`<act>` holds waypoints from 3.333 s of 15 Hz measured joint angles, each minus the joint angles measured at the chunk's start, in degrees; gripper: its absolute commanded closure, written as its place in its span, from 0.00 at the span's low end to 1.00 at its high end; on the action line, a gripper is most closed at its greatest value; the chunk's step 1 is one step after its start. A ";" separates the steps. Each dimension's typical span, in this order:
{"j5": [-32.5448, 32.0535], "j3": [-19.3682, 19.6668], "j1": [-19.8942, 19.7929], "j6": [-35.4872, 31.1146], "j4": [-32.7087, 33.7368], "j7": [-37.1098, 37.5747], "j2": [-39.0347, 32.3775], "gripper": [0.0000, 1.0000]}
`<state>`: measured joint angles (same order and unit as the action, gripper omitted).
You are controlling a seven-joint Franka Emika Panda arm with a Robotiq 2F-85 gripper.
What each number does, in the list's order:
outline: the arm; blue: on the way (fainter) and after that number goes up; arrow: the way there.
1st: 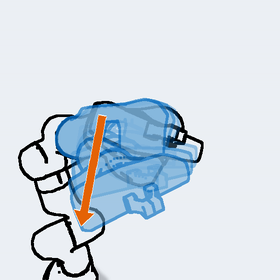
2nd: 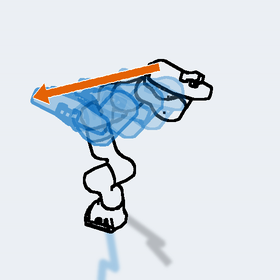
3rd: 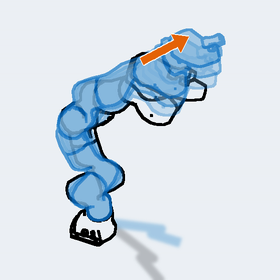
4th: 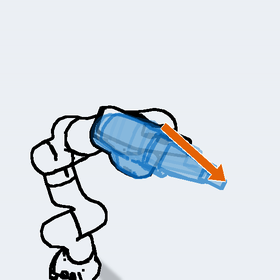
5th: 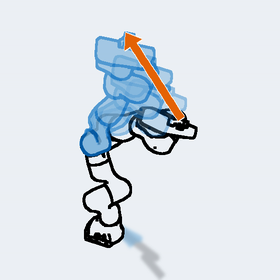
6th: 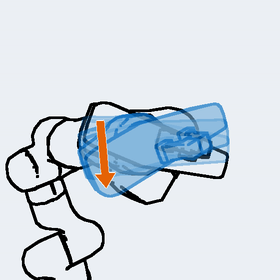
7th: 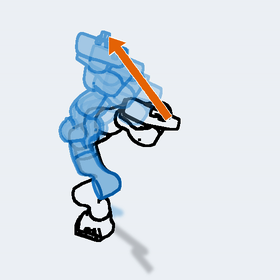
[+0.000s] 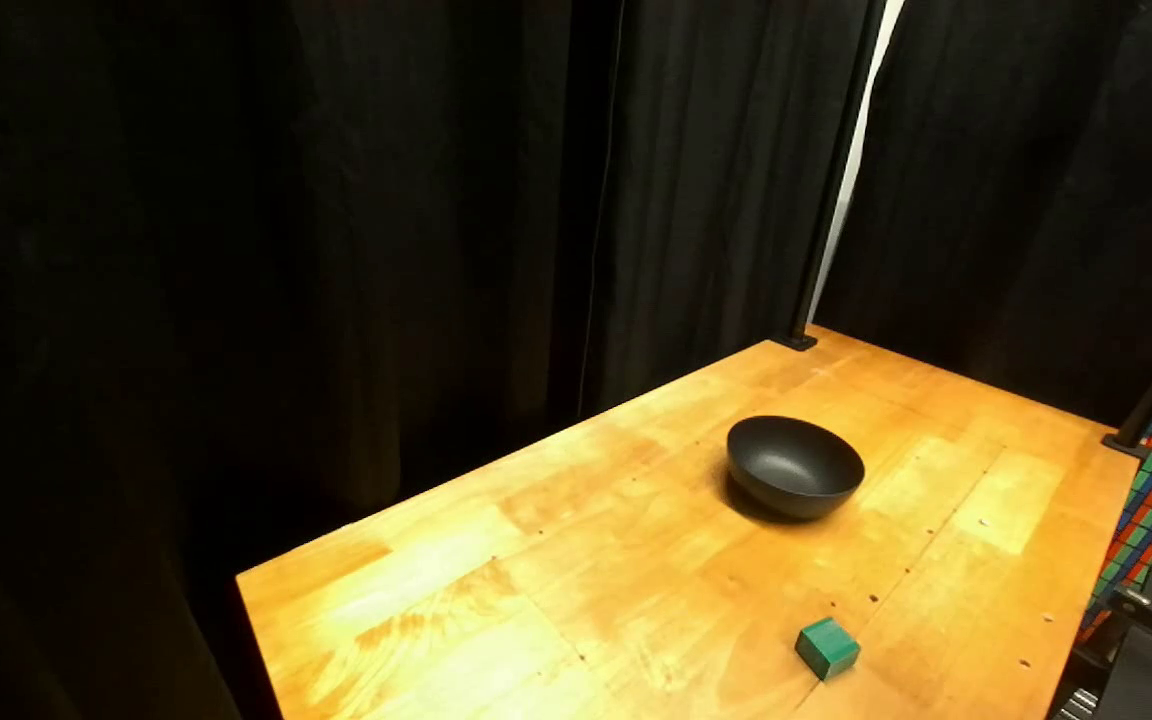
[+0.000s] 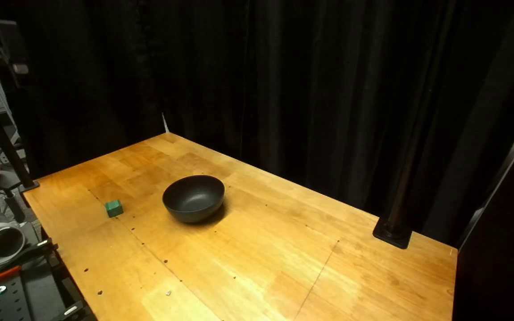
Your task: Put the green block inside the black bowl
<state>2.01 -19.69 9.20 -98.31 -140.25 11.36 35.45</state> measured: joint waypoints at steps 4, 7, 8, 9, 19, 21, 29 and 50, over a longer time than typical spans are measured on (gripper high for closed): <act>3.69 -1.30 2.55 -17.80 -10.45 3.90 -7.52 0.00; 4.08 -2.56 3.88 -32.27 -15.91 7.48 -13.91 0.00; 4.05 -3.02 4.01 -36.65 -17.33 8.80 -16.25 0.00; 3.64 -3.45 4.00 -40.56 -18.22 10.35 -18.81 0.00; -21.11 -0.45 2.06 -58.31 -14.62 31.29 -41.99 0.00; -26.56 1.54 2.18 -58.40 -12.41 35.09 -45.18 0.00; -36.61 7.59 4.38 -58.43 -4.70 43.82 -56.11 0.51; -61.25 14.39 4.30 -37.83 0.53 68.08 -39.25 0.18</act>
<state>-59.24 -5.30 13.51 -136.13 -139.72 79.43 -3.80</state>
